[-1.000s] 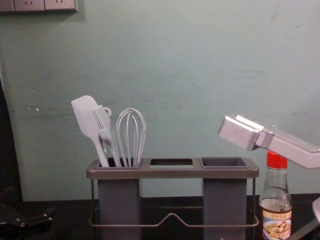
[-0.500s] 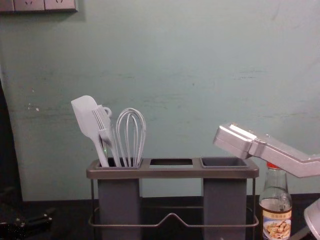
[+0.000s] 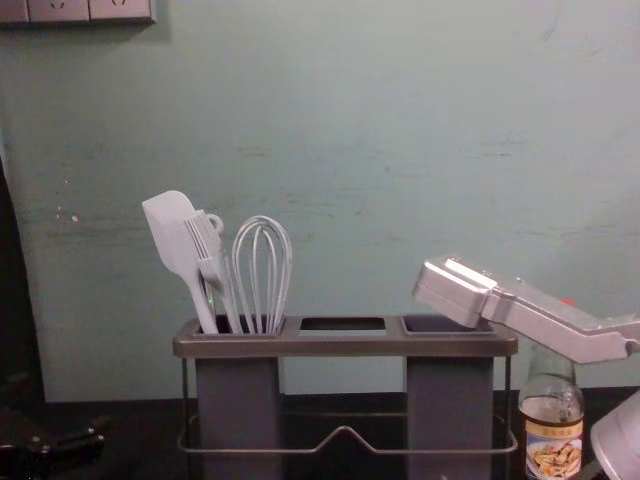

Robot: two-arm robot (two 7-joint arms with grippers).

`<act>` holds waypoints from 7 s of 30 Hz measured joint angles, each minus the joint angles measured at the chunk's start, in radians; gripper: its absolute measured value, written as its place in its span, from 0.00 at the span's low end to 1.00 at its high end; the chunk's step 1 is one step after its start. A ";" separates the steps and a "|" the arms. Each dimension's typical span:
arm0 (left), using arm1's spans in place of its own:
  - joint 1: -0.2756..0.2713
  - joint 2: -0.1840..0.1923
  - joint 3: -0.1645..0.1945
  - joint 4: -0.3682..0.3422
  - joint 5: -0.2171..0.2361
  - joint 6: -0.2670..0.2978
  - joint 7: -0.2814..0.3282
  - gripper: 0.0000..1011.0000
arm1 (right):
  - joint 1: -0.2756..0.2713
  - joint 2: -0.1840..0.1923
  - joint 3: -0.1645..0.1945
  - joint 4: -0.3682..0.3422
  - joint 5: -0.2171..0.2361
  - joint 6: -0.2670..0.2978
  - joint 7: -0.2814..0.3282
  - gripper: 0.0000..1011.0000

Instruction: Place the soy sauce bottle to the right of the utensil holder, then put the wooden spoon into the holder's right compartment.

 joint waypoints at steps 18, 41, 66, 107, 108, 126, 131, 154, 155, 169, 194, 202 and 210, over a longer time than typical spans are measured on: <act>0.000 0.000 0.000 0.000 0.000 0.000 0.000 1.00 | 0.013 -0.017 -0.014 0.015 -0.058 0.013 0.033 0.99; 0.000 0.000 0.000 0.000 0.000 0.000 0.000 1.00 | 0.009 -0.020 -0.012 0.020 -0.085 0.005 0.050 0.99; 0.000 0.000 0.000 0.000 0.000 0.000 0.000 1.00 | 0.010 -0.019 -0.013 0.020 -0.083 0.009 0.049 0.99; 0.000 0.000 0.000 0.000 0.000 0.000 0.000 1.00 | -0.012 -0.019 0.011 0.002 -0.093 0.000 0.038 0.83; 0.000 0.000 0.000 0.000 0.000 0.000 0.000 1.00 | -0.015 -0.019 0.014 0.000 -0.094 -0.002 0.037 0.83; 0.000 0.000 0.000 0.000 0.000 0.000 0.000 1.00 | -0.078 -0.010 0.077 -0.066 -0.121 -0.089 0.023 0.83; 0.000 0.000 0.000 0.000 0.000 0.000 0.000 1.00 | -0.100 -0.002 0.082 -0.111 -0.145 -0.110 0.010 0.83; 0.000 0.000 0.000 0.000 0.000 0.000 0.000 1.00 | -0.267 0.013 0.197 -0.342 -0.225 -0.232 -0.113 0.83; 0.000 0.000 0.000 0.000 0.000 0.000 0.000 1.00 | -0.274 0.014 0.204 -0.352 -0.225 -0.239 -0.118 0.83; 0.000 0.000 0.000 0.000 0.000 0.000 0.000 1.00 | -0.365 0.010 0.319 -0.486 -0.204 -0.430 -0.121 0.83; 0.000 0.000 0.000 0.000 0.000 0.000 0.000 1.00 | 0.005 -0.093 0.319 -0.256 -0.177 -0.489 -0.079 0.83; 0.000 0.000 0.000 0.000 0.000 0.000 0.000 1.00 | 0.130 -0.148 0.264 -0.097 -0.195 -0.477 -0.071 0.83; 0.000 0.000 0.000 0.000 0.000 0.000 0.000 1.00 | 0.182 -0.181 0.234 0.008 -0.202 -0.477 -0.062 0.83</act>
